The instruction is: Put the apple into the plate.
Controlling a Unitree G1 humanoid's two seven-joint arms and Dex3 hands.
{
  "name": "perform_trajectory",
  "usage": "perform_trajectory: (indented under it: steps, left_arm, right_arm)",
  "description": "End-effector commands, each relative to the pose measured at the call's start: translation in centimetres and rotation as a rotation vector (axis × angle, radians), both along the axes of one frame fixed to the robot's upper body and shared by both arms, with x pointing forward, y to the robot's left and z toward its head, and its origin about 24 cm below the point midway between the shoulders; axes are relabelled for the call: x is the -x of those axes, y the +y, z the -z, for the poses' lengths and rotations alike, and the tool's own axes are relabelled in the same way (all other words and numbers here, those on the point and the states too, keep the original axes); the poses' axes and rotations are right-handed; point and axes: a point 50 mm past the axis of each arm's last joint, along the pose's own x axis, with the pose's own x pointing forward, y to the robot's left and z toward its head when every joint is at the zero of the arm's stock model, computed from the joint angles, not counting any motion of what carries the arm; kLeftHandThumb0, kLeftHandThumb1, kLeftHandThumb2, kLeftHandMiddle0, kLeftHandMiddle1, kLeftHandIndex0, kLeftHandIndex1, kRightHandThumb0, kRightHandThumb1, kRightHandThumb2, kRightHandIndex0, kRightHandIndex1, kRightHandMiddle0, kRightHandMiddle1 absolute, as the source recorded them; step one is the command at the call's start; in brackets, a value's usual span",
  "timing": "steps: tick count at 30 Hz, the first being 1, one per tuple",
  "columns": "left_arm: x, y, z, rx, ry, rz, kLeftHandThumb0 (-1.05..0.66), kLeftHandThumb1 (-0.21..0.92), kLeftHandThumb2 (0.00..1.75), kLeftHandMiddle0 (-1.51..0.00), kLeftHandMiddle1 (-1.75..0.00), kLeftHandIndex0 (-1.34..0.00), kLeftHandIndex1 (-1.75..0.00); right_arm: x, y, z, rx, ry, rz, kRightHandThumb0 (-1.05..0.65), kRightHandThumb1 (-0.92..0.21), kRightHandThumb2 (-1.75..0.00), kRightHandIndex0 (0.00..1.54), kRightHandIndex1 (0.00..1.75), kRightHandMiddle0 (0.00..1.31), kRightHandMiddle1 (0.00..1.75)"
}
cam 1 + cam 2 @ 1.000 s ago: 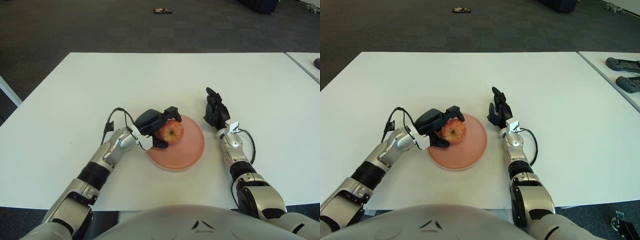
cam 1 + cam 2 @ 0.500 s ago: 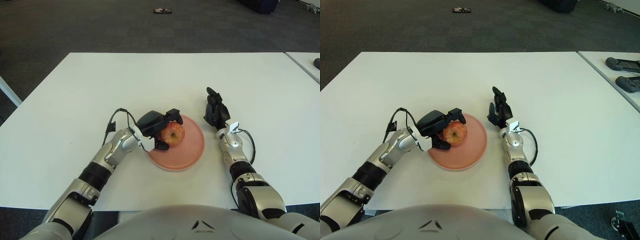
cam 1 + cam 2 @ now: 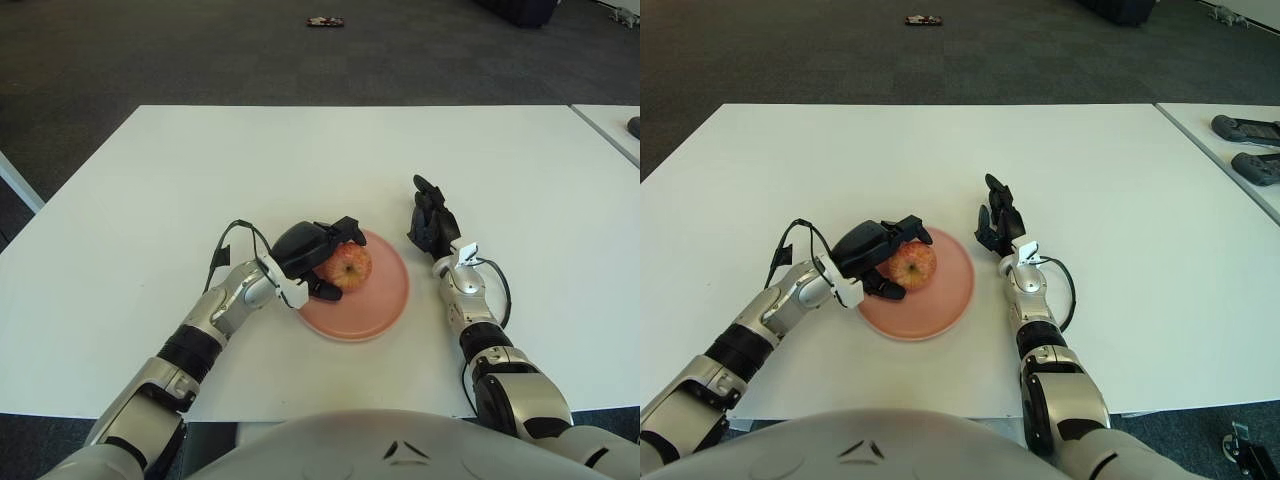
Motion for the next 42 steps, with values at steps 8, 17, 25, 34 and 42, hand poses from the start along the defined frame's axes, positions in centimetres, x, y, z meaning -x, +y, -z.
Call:
perform_trajectory:
  steps: [8, 17, 25, 34, 42]
  left_arm:
    - [-0.6, 0.7, 0.1, -0.037, -0.021, 0.016, -1.05, 0.92, 0.45, 0.00, -0.01, 0.00, -0.02]
    - [-1.0, 1.2, -0.1, 0.034, 0.001, 0.000, -1.05, 0.92, 0.48, 0.00, 0.00, 0.00, 0.00]
    - [-1.1, 1.3, -0.3, 0.078, 0.006, -0.001, -1.05, 0.92, 0.53, 0.00, 0.00, 0.00, 0.00]
    - [-1.0, 2.8, -2.3, 0.134, 0.028, 0.007, -1.05, 0.92, 0.56, 0.00, 0.00, 0.00, 0.00]
    - [-1.3, 5.8, -7.2, 0.367, 0.136, 0.003, -1.05, 0.92, 0.65, 0.00, 0.00, 0.00, 0.00]
  right_arm:
    - [1.3, -0.2, 2.1, 0.025, 0.096, 0.015, -0.65, -0.92, -0.87, 0.05, 0.00, 0.00, 0.26]
    - [1.3, -0.3, 2.1, 0.026, 0.091, 0.024, -0.63, -0.92, -0.86, 0.05, 0.00, 0.00, 0.29]
    - [1.3, -0.4, 2.2, 0.019, 0.091, 0.030, -0.61, -0.92, -0.86, 0.06, 0.01, 0.00, 0.31]
    - [1.3, -0.6, 2.3, 0.008, 0.103, 0.029, -0.53, -0.85, -0.93, 0.07, 0.00, 0.00, 0.33]
    - [1.4, -0.4, 2.2, -0.007, 0.103, 0.025, -0.49, -0.64, -1.20, 0.08, 0.00, 0.00, 0.40]
